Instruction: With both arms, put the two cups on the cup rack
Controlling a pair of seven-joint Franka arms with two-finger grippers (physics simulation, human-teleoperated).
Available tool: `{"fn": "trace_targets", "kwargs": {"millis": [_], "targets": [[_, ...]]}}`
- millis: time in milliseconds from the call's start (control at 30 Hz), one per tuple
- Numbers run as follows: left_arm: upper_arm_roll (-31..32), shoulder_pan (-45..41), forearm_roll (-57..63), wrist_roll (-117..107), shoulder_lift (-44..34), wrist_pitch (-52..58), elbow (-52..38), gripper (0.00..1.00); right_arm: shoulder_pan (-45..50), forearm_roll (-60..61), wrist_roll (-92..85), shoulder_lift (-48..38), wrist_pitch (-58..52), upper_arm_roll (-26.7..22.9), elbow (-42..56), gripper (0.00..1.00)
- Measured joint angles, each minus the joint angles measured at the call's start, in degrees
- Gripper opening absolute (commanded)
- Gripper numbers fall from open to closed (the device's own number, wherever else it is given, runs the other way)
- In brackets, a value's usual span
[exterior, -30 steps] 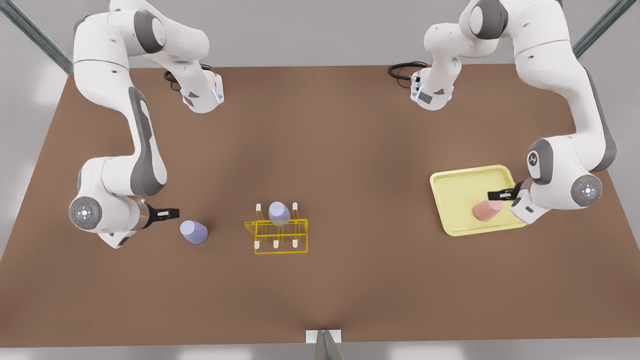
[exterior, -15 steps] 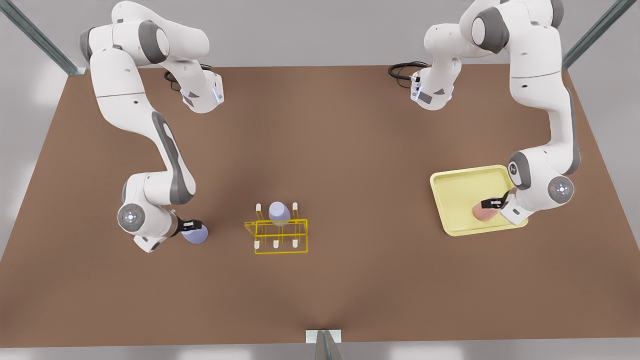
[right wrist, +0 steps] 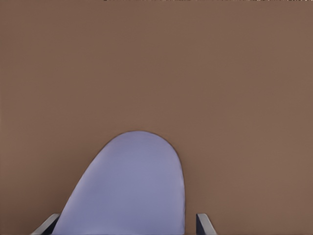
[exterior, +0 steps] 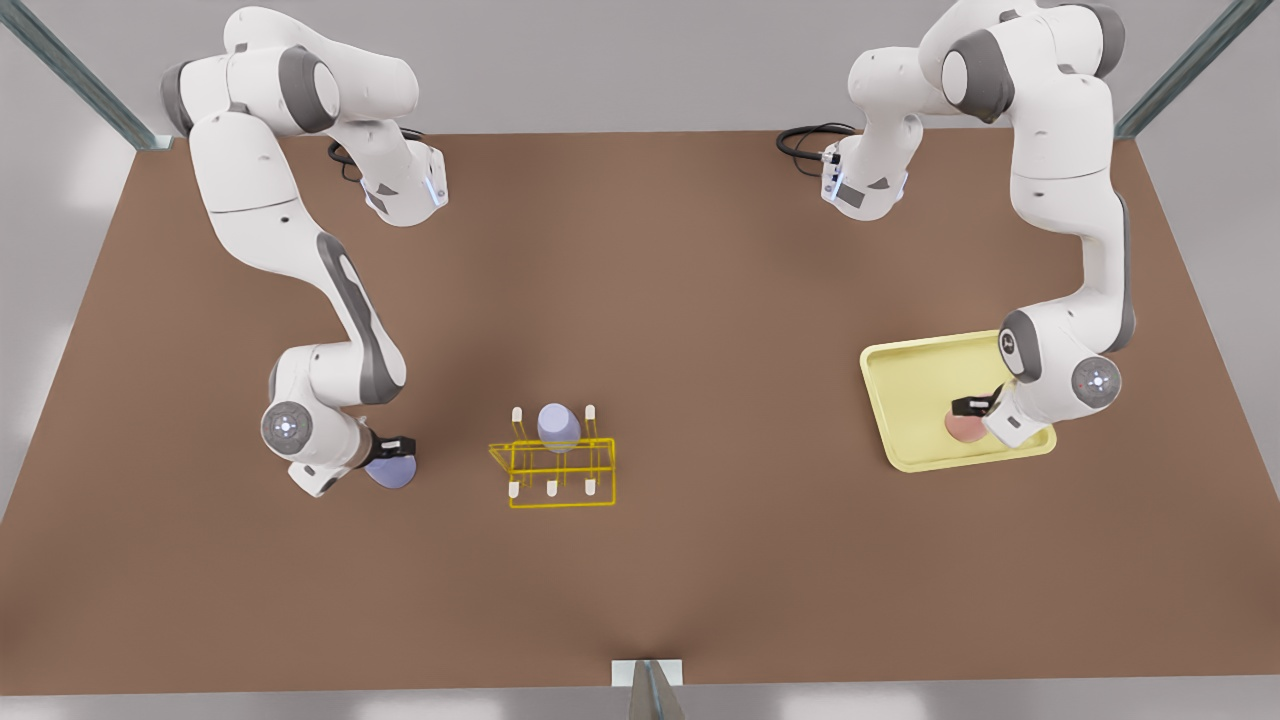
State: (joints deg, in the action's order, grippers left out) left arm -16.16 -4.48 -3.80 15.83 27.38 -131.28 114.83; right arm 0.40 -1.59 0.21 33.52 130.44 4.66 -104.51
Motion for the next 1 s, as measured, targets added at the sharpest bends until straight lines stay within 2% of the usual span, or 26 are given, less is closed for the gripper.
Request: {"fn": "trace_targets", "kwargs": {"millis": [33, 67, 367, 500, 600, 900, 1000], "targets": [[0.0, 0.0, 0.0, 0.2, 0.0, -0.1, 0.0, 1.00, 0.0, 0.0, 0.0, 0.2, 0.2, 0.0, 0.0, 1.00], [0.1, 0.0, 0.0, 0.3, 0.0, -0.2, 0.0, 0.94, 0.0, 0.0, 0.1, 0.3, 0.4, 0.0, 0.0, 1.00], [0.1, 0.0, 0.0, 1.4, 0.3, -0.5, 0.1, 0.91, 0.1, 0.0, 0.4, 0.6, 1.1, 0.0, -0.3, 0.99], [0.1, 0.0, -0.1, 1.7, 0.3, -0.6, 0.1, 0.90, 0.1, 0.1, 0.4, 0.7, 1.2, 0.0, -0.2, 0.85], [0.1, 0.0, 0.0, 1.9, 0.3, -0.6, 0.1, 0.87, 0.1, 0.3, 0.3, 0.7, 1.3, 0.0, -0.2, 0.81], [0.3, 0.0, -0.5, 2.2, 1.0, -0.8, -0.1, 0.87, 0.0, 0.0, 0.5, -0.1, 1.1, 0.2, 0.1, 0.80], [0.3, 0.0, -0.6, 2.2, 1.0, -0.8, -0.1, 0.82, 0.2, 0.1, 0.8, -1.4, 1.0, 0.4, 0.3, 0.80]]}}
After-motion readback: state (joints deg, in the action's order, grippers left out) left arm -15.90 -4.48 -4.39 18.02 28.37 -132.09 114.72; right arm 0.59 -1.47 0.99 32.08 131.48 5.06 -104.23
